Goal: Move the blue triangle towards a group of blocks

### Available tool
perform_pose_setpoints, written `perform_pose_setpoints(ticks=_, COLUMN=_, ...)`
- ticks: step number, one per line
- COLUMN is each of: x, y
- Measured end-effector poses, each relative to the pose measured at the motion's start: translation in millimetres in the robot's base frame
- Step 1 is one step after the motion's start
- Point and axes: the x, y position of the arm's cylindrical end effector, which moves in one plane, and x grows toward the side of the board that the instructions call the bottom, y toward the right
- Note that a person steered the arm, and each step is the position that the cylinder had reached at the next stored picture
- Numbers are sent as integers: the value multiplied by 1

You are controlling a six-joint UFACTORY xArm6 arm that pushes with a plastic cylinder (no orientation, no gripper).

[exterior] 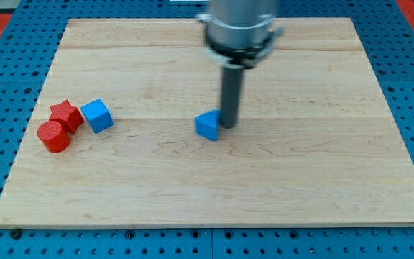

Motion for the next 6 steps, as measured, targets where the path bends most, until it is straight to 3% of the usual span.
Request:
perform_pose_setpoints(ticks=1, x=5, y=-72)
perform_pose_setpoints(ticks=2, x=11, y=-87)
perform_pose_setpoints(ticks=3, x=23, y=-48)
perform_pose_setpoints(ticks=4, x=51, y=-49)
perform_pose_setpoints(ticks=5, x=47, y=-124)
perform_pose_setpoints(ticks=6, x=16, y=-152)
